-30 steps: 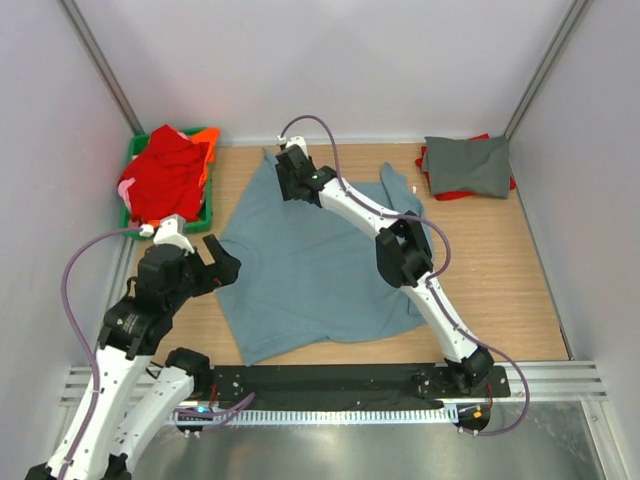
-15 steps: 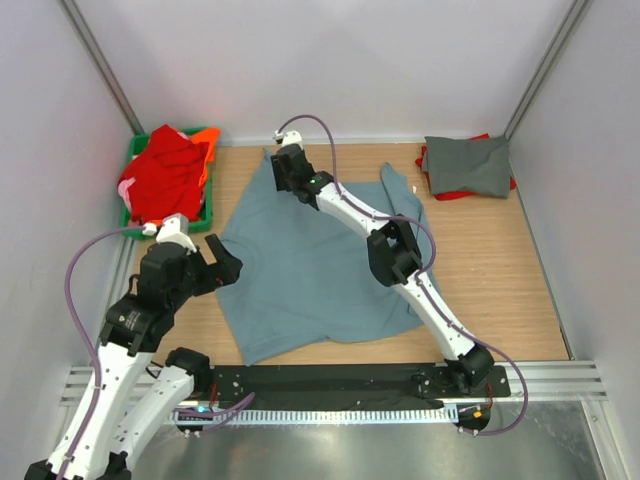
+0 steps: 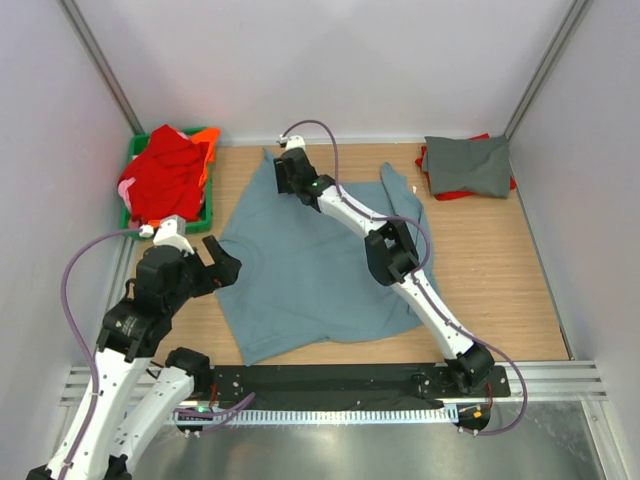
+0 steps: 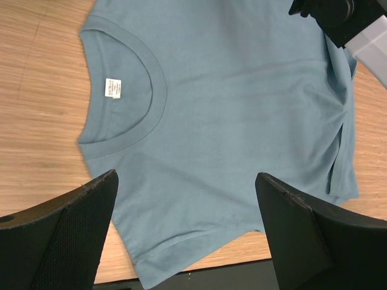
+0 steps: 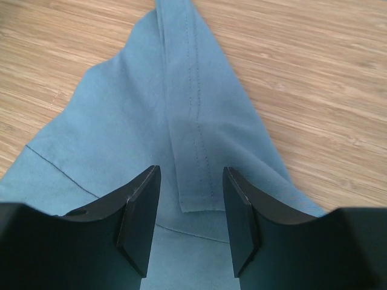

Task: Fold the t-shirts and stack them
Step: Flatten the tshirt out

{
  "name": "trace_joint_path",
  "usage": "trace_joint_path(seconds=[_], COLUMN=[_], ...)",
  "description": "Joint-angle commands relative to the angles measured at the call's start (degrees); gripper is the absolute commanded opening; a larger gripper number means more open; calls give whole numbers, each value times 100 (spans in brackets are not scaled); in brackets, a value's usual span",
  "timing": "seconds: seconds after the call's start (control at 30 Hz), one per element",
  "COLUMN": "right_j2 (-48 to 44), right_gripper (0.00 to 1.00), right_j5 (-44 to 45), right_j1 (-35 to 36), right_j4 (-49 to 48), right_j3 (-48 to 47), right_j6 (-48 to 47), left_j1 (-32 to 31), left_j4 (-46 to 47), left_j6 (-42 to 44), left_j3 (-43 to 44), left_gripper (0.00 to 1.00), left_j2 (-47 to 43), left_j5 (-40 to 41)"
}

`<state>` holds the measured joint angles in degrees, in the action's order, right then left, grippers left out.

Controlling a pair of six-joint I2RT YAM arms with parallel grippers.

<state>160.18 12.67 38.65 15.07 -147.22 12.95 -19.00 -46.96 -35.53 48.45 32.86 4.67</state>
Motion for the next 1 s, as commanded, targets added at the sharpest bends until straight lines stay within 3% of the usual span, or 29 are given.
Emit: trace_joint_path(seconds=[0.0, 0.27, 0.6, 0.83, 0.97], right_j2=[5, -92, -162, -294, -373], right_gripper=[51, 50, 41, 13, 2], right_j5=[-71, 201, 430, 447, 473], right_j1=[54, 90, 98, 98, 98], right_j4=[-119, 119, 295, 128, 14], right_j3=[-211, -44, 141, 272, 351], right_j6=[85, -170, -320, -346, -355], left_j1=[-7, -7, -7, -7, -7], left_j4=[214, 214, 214, 214, 214], left_j6=[37, 37, 55, 55, 55], left_j3=[-11, -11, -2, -2, -2], left_gripper=[95, 96, 95, 95, 95], left_j2=[-52, -78, -61, -69, -61], left_j5=[-71, -36, -10, -10, -1])
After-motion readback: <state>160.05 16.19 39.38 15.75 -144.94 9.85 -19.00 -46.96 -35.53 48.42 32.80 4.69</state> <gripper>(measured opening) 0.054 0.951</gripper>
